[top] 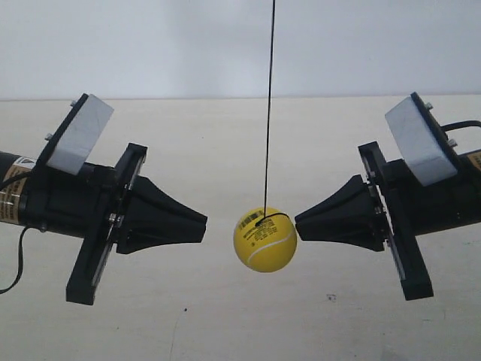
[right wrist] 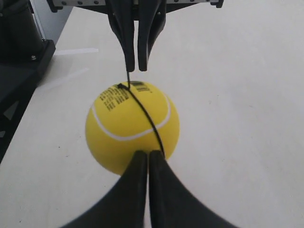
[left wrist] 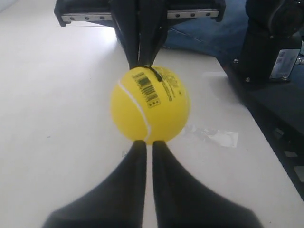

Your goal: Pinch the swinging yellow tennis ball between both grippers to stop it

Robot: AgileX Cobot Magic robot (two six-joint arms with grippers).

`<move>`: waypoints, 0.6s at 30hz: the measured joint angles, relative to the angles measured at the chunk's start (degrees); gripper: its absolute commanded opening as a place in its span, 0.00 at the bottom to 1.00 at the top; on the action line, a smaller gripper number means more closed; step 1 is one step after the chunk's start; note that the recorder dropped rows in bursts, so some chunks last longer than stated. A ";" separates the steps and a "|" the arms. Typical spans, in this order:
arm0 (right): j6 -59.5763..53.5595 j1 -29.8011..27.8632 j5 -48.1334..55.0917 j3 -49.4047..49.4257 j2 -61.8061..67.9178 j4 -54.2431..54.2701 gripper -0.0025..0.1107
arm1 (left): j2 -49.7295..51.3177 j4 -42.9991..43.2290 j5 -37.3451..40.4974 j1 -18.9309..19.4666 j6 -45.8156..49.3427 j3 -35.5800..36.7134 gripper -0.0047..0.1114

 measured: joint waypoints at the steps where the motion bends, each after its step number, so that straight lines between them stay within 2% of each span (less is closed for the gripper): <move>1: -0.15 0.00 0.00 0.00 0.00 0.33 0.02 | -0.04 0.00 -0.04 0.27 0.00 0.00 0.08; 6: -0.52 -0.10 0.00 -0.96 -1.75 3.27 0.02 | -2.58 -1.67 -0.04 3.41 -1.49 0.00 0.08; 10: 1.58 -0.22 0.82 -3.14 -6.92 6.73 0.02 | -9.10 -2.40 0.33 6.24 -4.15 0.00 0.08; 15: 8.31 -0.30 10.41 -5.99 -18.29 8.81 0.02 | -20.92 -4.37 5.06 8.50 -8.28 0.00 0.08; 18: 11.09 -0.30 17.22 -6.40 -26.21 9.98 0.02 | -30.48 -5.91 11.63 9.01 -11.20 0.10 0.08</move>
